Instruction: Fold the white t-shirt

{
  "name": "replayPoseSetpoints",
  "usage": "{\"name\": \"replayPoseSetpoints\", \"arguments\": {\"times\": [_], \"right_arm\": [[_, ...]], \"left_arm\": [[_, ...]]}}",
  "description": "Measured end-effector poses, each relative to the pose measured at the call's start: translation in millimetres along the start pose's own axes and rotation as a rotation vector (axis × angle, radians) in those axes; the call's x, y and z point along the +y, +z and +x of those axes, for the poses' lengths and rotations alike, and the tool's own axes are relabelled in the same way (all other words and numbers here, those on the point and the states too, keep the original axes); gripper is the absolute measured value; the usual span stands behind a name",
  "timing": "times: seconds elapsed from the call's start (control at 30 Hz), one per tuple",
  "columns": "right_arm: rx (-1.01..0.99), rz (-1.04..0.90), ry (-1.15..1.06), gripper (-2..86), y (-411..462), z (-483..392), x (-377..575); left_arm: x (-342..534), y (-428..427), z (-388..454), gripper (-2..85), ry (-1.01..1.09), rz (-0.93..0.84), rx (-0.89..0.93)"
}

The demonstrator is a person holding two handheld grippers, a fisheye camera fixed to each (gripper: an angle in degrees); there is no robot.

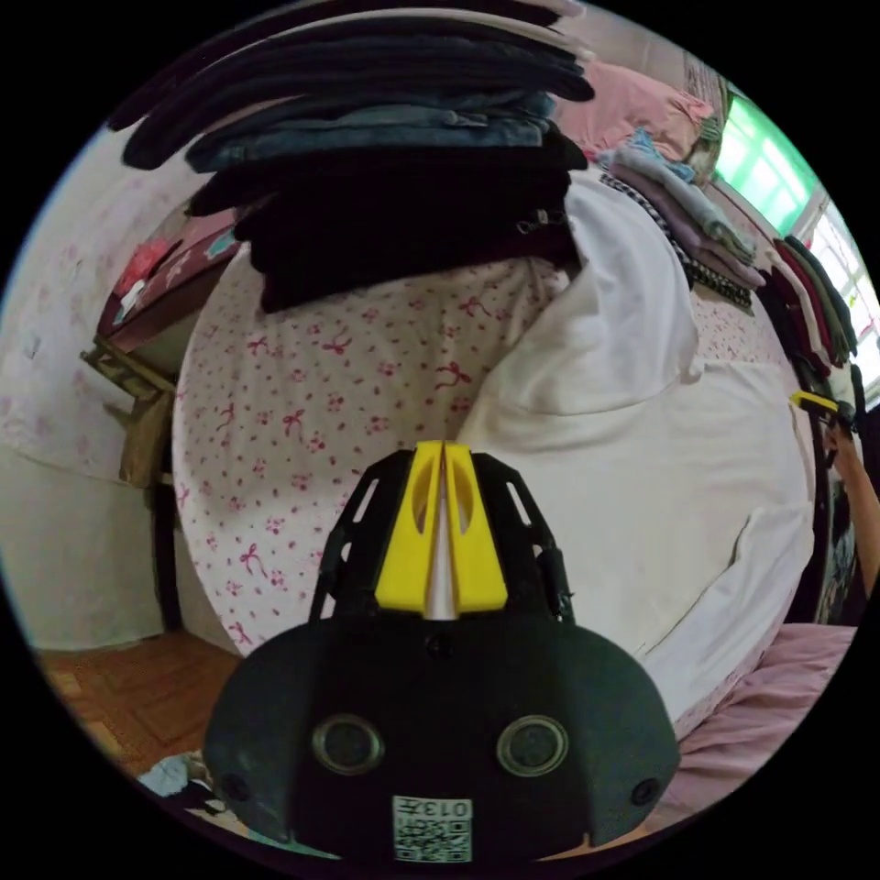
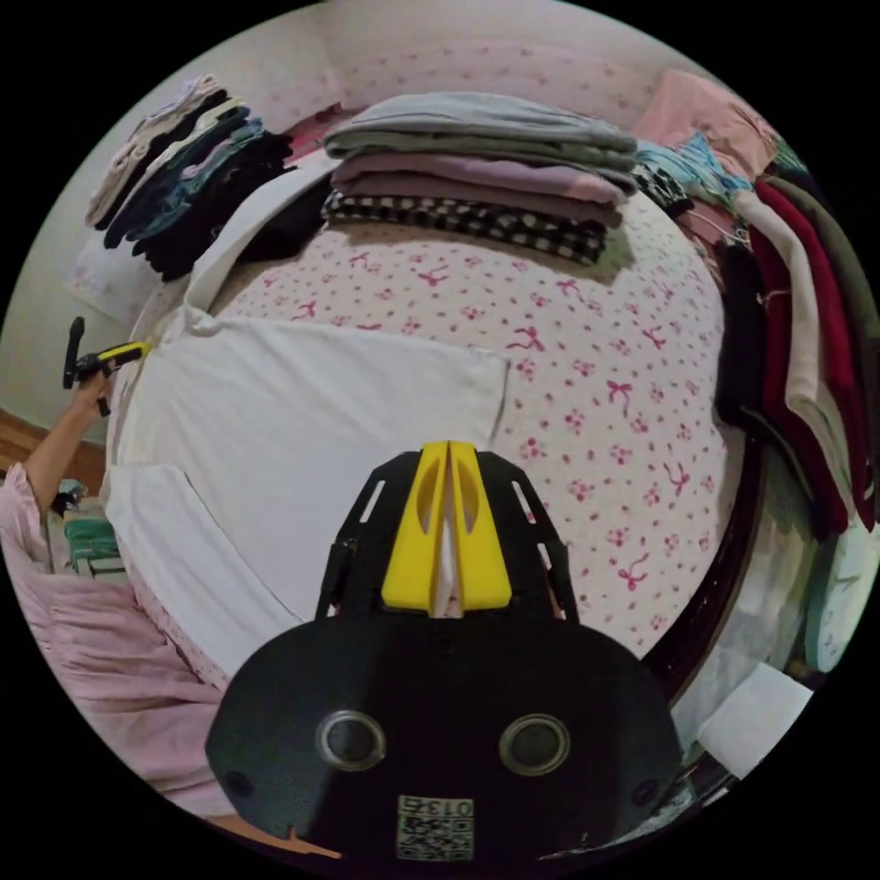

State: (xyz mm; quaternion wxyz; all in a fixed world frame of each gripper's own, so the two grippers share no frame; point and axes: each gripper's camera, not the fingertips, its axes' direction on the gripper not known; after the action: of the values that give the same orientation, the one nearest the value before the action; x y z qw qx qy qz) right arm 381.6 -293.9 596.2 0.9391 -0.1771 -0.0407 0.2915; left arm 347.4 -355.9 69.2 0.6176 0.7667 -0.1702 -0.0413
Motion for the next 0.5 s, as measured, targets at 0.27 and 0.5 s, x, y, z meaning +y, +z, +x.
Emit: {"name": "replayPoseSetpoints", "arguments": {"times": [0.27,0.5], "right_arm": [[0.003,0.011,-0.228,7.7,17.8,-19.0,-38.5],[0.064,-0.123,-0.469,9.4,63.5,-62.4,-86.9]], "left_arm": [[-44.2,-1.8,-1.9,11.9,0.054,0.038,0.173],[-91.4,37.0,25.9,11.4,0.200,-0.124,0.194]]}}
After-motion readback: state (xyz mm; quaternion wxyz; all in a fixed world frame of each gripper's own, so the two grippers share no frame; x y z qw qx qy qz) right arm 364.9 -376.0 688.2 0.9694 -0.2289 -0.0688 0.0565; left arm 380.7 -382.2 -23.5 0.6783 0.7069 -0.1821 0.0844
